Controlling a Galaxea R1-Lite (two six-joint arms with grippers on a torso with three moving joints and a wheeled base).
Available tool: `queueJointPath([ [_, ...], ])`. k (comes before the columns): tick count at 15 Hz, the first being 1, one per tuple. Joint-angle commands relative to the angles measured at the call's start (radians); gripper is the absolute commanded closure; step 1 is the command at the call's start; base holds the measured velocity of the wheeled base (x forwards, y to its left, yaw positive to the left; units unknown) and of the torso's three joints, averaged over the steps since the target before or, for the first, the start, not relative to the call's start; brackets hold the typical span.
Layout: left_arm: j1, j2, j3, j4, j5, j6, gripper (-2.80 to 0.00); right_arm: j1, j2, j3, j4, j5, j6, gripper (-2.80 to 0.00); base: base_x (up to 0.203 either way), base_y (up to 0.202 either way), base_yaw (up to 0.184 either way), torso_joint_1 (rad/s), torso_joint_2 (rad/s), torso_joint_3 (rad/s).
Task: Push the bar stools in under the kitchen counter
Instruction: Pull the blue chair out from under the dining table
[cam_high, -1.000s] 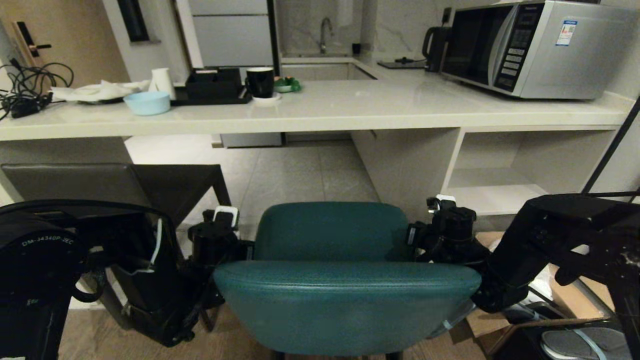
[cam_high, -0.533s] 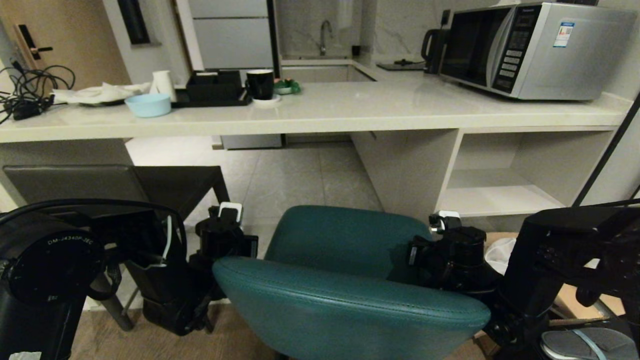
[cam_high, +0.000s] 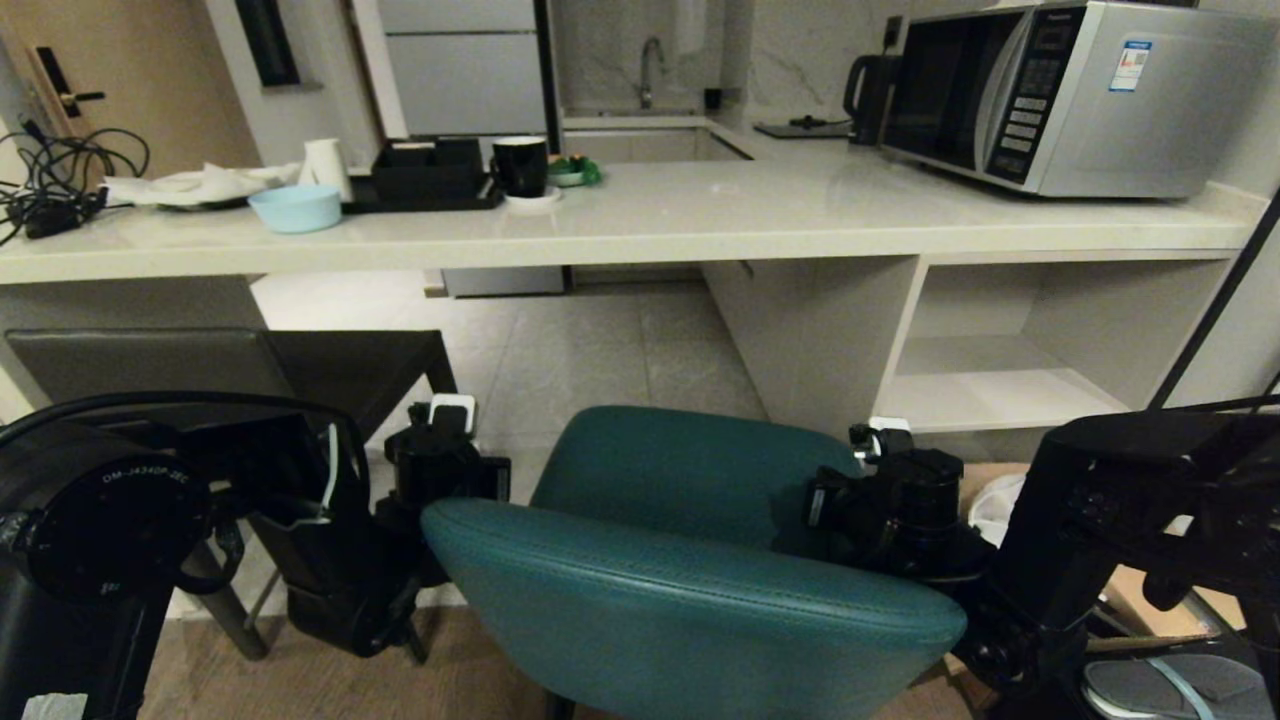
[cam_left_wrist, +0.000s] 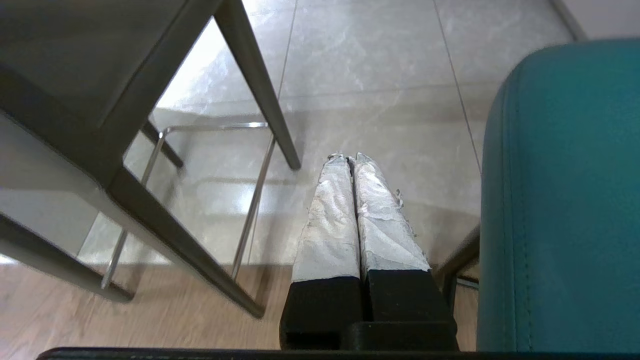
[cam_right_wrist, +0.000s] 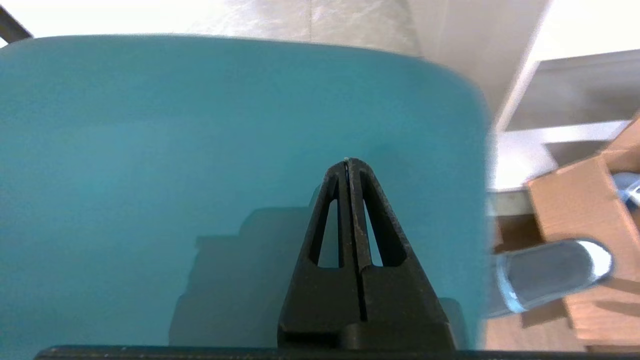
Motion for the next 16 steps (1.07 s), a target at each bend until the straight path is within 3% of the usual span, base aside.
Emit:
queueJointPath([
  [1, 0.010, 0.021, -0.023, -0.008, 0.005, 0.002, 0.00, -0.007, -0.016, 0.008, -0.008, -0.002, 0.002, 0.00, 0.000, 0.000, 0.000, 0.000, 0.00, 0.000],
  [11, 0.019, 0.087, -0.179, 0.073, 0.005, 0.035, 0.00, 0.038, -0.053, 0.072, -0.019, -0.008, 0.004, 0.00, 0.000, 0.000, 0.000, 0.000, 0.00, 0.000],
  [16, 0.042, 0.050, -0.195, 0.069, 0.018, 0.035, 0.00, 0.012, -0.069, 0.044, -0.014, -0.009, -0.002, 0.00, 0.000, 0.000, 0.000, 0.000, 0.00, 0.000],
])
